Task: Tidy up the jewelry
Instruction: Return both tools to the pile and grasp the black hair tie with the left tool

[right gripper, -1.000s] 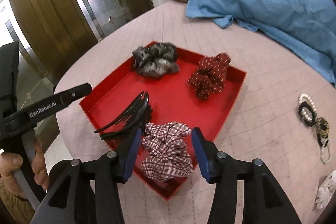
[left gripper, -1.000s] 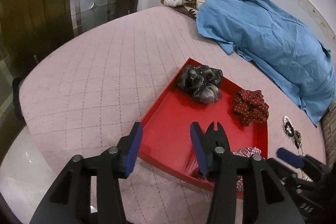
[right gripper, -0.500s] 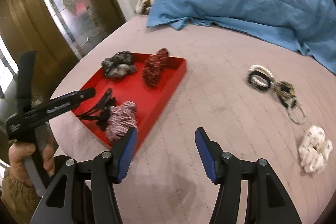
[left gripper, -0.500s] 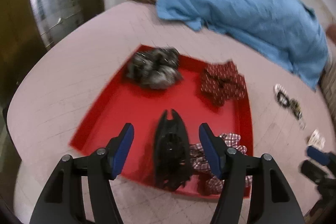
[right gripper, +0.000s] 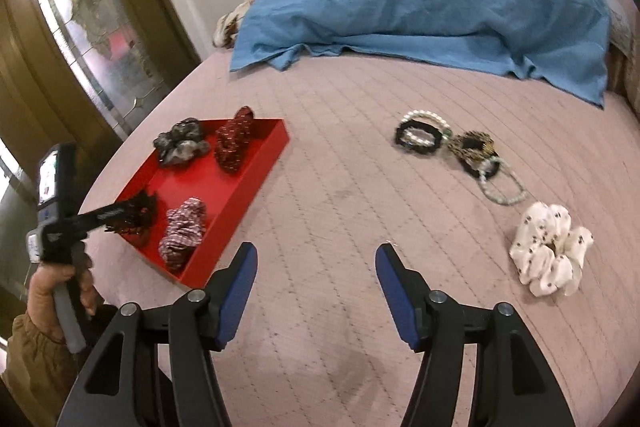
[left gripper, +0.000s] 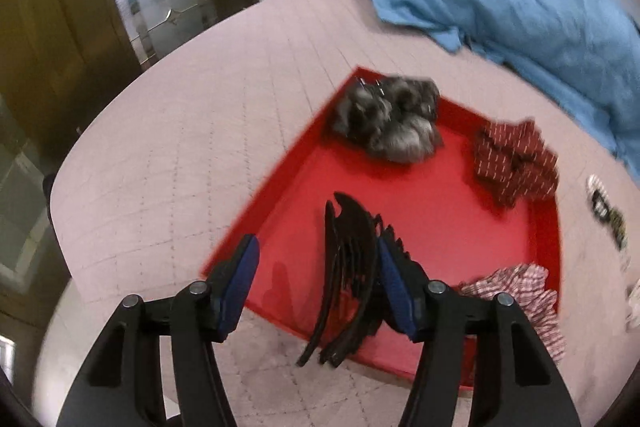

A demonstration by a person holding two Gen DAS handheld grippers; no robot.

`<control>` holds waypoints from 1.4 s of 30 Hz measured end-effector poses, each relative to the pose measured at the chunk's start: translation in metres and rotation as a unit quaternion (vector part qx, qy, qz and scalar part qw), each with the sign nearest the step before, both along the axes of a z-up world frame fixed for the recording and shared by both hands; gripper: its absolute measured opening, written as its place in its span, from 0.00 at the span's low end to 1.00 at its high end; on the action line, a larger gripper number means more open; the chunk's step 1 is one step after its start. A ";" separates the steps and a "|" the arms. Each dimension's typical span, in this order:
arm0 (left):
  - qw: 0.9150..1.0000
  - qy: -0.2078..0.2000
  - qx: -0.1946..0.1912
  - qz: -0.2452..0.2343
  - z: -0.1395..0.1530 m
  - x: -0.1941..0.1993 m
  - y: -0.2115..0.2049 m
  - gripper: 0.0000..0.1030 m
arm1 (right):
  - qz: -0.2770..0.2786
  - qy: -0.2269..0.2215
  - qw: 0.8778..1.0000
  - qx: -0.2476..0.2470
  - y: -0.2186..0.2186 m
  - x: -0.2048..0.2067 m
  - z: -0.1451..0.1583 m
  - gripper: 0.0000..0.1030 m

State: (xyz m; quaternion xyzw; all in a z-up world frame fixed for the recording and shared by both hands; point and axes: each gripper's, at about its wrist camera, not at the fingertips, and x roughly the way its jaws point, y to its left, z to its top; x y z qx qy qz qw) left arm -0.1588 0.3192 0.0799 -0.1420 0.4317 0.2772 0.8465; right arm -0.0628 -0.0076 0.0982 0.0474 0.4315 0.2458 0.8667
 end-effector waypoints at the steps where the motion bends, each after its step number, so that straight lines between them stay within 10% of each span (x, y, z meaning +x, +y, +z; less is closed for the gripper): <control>1: 1.000 -0.008 -0.006 0.000 0.004 -0.003 0.001 0.58 | -0.004 0.001 1.000 0.001 -0.004 0.000 -0.001 0.64; 18: 0.986 -0.075 -0.012 -0.145 0.071 -0.003 -0.116 0.63 | -0.141 0.007 0.990 -0.005 -0.145 -0.016 -0.009 0.67; 37: 0.958 -0.045 -0.060 -0.276 0.049 0.090 -0.244 0.63 | -0.190 0.025 0.981 0.029 -0.222 0.001 -0.051 0.67; 42: 0.958 -0.032 -0.094 -0.270 0.023 0.148 -0.249 0.47 | -0.174 0.016 0.984 0.031 -0.215 0.028 -0.056 0.67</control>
